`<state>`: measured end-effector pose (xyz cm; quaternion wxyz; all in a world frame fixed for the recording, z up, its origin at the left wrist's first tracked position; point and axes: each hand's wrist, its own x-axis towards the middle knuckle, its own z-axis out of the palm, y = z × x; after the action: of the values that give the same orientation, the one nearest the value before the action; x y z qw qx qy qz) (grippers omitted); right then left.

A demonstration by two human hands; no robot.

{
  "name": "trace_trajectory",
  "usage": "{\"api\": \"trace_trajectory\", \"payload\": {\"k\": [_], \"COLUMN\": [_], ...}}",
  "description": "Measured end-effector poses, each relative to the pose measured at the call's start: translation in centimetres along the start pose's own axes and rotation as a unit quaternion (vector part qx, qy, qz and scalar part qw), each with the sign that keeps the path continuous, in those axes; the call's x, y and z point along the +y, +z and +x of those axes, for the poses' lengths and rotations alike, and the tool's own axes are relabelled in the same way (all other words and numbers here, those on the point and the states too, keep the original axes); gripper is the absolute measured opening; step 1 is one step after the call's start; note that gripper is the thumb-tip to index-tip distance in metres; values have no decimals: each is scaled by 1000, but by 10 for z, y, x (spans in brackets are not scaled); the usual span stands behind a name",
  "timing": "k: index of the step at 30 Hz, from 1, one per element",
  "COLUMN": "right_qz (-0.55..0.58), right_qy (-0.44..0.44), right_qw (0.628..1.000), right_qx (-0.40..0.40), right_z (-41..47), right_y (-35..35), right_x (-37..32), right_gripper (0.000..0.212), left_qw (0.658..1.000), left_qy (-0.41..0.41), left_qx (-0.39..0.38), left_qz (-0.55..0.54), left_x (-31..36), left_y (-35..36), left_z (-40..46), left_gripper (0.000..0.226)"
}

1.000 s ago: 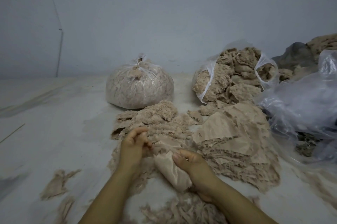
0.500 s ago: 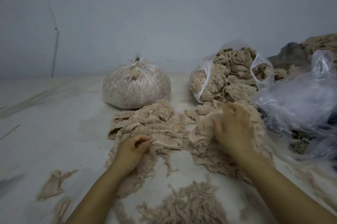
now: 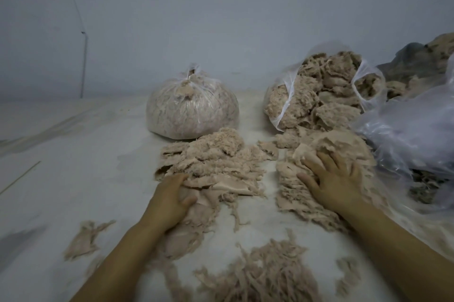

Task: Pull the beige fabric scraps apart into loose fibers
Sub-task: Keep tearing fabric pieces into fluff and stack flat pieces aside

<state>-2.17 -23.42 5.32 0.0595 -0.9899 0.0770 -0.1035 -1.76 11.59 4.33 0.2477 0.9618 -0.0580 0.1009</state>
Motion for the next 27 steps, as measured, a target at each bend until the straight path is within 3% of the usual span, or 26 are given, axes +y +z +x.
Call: {"api": "trace_trajectory", "payload": {"k": [1, 3, 4, 5, 6, 7, 9, 11, 13, 15, 17, 19, 22, 24, 25, 27], "right_qz": [10, 82, 140, 198, 243, 273, 331, 447, 550, 601, 640, 682, 722, 751, 761, 746], "right_qy": [3, -39, -85, -128, -155, -163, -133, -54, 4, 24, 43, 59, 67, 67, 73, 90], "right_qw": [1000, 986, 967, 952, 947, 947, 925, 868, 803, 766, 735, 695, 639, 613, 610, 647], "right_qx": [22, 141, 195, 196, 141, 48, -127, -212, -231, -229, -220, -221, -256, -236, -209, -129], "right_z": [-3, -16, -25, -34, -43, -50, -59, -62, -62, -61, -59, -58, -56, -54, -53, -50], "right_y": [-3, -9, -13, -17, -20, -21, -17, -9, -4, 1, 4, 8, 8, 12, 14, 18], "right_x": [-7, -29, -43, -59, -74, -89, -112, -124, -129, -129, -127, -126, -126, -125, -123, -118], "right_gripper": [53, 43, 35, 27, 23, 25, 37, 43, 32, 20, 32, 48, 52, 40, 27, 16], "left_qw": [999, 996, 996, 996, 994, 990, 969, 936, 905, 893, 868, 812, 762, 773, 804, 870], "left_qy": [-31, -65, -72, -69, -70, -73, -91, -109, -114, -103, -102, -112, -101, -94, -96, -109], "left_qx": [-20, -55, -59, -51, -34, -17, 3, -2, -19, -14, 1, -6, -17, -2, 27, 105], "left_qz": [5, 7, -9, -36, -74, -123, -229, -333, -409, -437, -486, -573, -639, -627, -586, -469], "left_x": [-2, -3, -1, 2, 7, 13, 26, 40, 52, 59, 65, 72, 79, 80, 78, 68], "left_y": [-1, -2, -2, -1, -1, -1, 1, 2, 5, 9, 11, 10, 6, 8, 11, 19], "left_z": [0, 1, 2, 3, 3, 4, 4, 2, -1, -3, -3, -2, 2, 6, 7, 11], "left_gripper": [65, 65, 54, 35, 14, 7, 20, 26, 24, 22, 15, 12, 13, 11, 11, 20]}}
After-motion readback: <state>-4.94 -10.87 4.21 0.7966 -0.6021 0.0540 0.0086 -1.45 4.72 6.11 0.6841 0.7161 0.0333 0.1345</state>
